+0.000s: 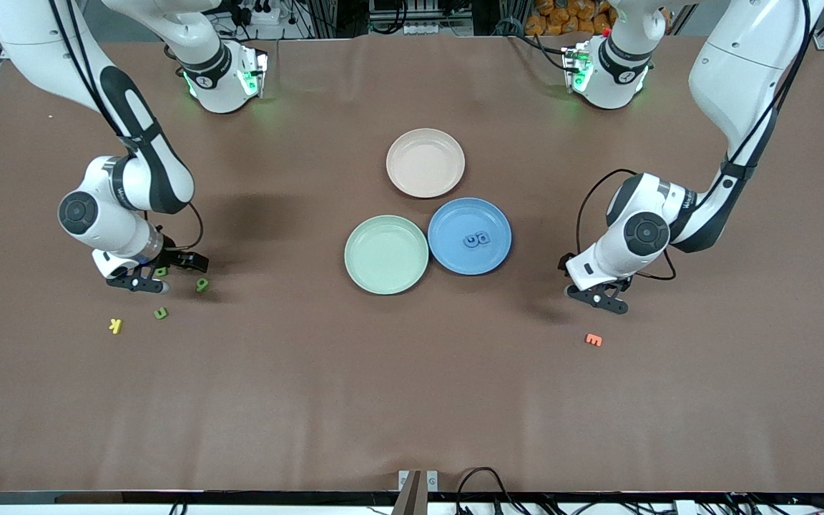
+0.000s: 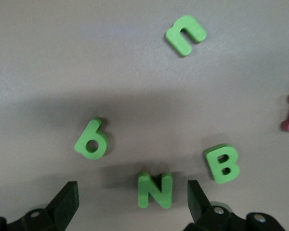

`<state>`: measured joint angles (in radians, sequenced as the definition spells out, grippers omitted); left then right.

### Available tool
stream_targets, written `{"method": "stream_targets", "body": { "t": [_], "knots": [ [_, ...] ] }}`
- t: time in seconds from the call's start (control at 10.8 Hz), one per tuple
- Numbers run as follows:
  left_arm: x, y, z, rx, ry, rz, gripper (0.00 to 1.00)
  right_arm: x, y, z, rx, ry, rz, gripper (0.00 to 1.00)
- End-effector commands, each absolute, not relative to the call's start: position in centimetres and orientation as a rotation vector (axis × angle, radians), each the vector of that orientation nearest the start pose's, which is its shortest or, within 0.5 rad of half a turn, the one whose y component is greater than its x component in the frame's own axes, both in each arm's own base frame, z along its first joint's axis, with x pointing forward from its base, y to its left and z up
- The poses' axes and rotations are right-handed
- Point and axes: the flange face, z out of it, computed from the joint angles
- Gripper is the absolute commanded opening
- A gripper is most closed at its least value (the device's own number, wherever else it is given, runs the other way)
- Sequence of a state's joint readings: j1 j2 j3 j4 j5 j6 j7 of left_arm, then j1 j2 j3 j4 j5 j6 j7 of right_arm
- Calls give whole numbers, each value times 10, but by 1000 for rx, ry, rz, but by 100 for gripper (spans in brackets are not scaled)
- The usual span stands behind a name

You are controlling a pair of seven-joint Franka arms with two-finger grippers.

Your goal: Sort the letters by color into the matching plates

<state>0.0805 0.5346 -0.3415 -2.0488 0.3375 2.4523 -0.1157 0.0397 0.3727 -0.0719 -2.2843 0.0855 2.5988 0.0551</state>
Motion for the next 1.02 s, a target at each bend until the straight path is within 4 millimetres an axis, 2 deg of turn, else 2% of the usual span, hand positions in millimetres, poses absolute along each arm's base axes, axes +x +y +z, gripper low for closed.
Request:
{"method": "stream_targets", "body": {
  "t": [0.0, 0.19, 0.28, 0.37, 0.46, 0.56, 0.93],
  "knots": [
    [563, -145, 175, -3029, 620, 97, 100, 512, -15, 177, -3110, 276, 72, 100],
    [564, -146, 173, -3035, 612, 93, 100, 503, -16, 171, -3113, 274, 84, 100],
    [564, -147, 174, -3039, 595, 90, 86, 502, -18, 170, -3114, 276, 79, 100],
    [565, -147, 170, -3047, 575, 98, 65, 501, -19, 169, -3115, 275, 84, 100],
    [565, -149, 169, -3057, 525, 89, 22, 499, -21, 168, -3116, 273, 86, 100],
    [565, -151, 170, -3065, 467, 86, 0, 498, -22, 167, -3117, 266, 91, 99],
    [564, -154, 171, -3070, 431, 80, 0, 499, -24, 167, -3122, 258, 74, 85]
  ]
}}
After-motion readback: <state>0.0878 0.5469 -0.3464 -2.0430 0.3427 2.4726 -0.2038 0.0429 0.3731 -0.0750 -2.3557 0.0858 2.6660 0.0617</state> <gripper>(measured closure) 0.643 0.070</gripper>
